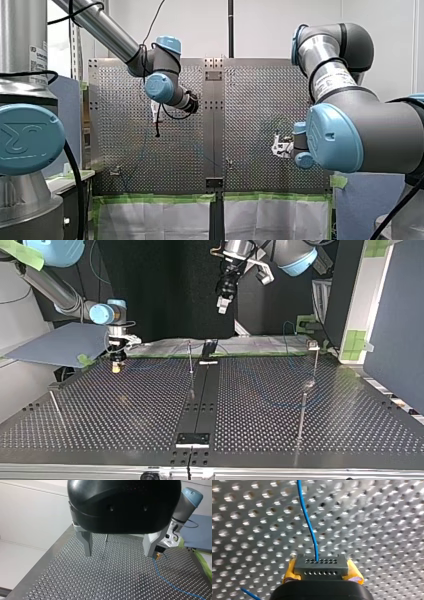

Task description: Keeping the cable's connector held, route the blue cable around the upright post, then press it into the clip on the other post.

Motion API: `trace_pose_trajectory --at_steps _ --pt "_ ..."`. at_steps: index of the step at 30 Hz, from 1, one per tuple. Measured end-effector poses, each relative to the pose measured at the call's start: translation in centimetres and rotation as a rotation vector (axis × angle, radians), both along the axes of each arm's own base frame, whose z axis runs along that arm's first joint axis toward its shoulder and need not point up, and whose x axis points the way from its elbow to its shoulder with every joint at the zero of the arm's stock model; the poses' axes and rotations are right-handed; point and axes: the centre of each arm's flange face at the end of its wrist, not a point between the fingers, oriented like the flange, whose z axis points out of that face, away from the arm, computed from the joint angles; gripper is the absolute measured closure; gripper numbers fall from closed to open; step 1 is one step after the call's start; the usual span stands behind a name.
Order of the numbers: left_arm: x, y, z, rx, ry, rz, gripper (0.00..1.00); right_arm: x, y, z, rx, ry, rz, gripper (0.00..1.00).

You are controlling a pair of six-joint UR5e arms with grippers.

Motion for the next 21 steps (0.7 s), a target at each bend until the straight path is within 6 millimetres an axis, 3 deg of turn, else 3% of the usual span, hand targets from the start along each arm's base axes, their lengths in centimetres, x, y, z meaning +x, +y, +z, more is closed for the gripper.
trace_pose_trajectory --at_steps 9,21 --pt "0.0 0.0 0.0 -0.001 -0.001 0.001 0.00 0.0 -0.5 4.3 -0.031 -0.023 0.001 1.00" --pt "0.0 0.0 0.1 -0.001 -0.001 0.001 0.00 0.4 -0.3 4.8 -0.017 -0.070 0.019 1.00"
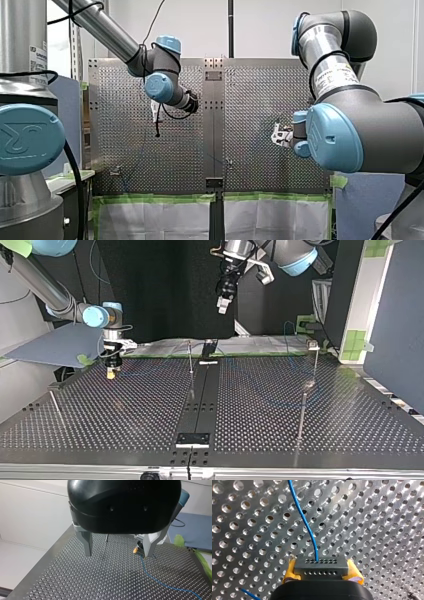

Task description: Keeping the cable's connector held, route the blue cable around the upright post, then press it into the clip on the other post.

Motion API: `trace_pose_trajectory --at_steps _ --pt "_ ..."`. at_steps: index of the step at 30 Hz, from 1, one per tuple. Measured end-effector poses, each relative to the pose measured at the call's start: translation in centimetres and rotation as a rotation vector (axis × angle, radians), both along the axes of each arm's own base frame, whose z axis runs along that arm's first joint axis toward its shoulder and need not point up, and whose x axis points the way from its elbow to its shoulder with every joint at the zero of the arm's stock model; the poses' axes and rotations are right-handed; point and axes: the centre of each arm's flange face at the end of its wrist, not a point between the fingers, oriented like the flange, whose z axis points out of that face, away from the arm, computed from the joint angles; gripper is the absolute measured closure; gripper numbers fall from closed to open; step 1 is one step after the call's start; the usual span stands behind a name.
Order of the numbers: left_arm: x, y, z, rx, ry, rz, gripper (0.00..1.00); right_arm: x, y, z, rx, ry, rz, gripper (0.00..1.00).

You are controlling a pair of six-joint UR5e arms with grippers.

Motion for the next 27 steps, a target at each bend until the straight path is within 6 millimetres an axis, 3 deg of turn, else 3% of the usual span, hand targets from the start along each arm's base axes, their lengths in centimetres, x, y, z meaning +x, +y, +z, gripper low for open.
trace_pose_trajectory --at_steps 27 --pt "0.00 0.00 -0.01 0.000 0.000 0.000 0.00 0.86 0.29 -0.01 0.000 -0.009 0.012 1.00"
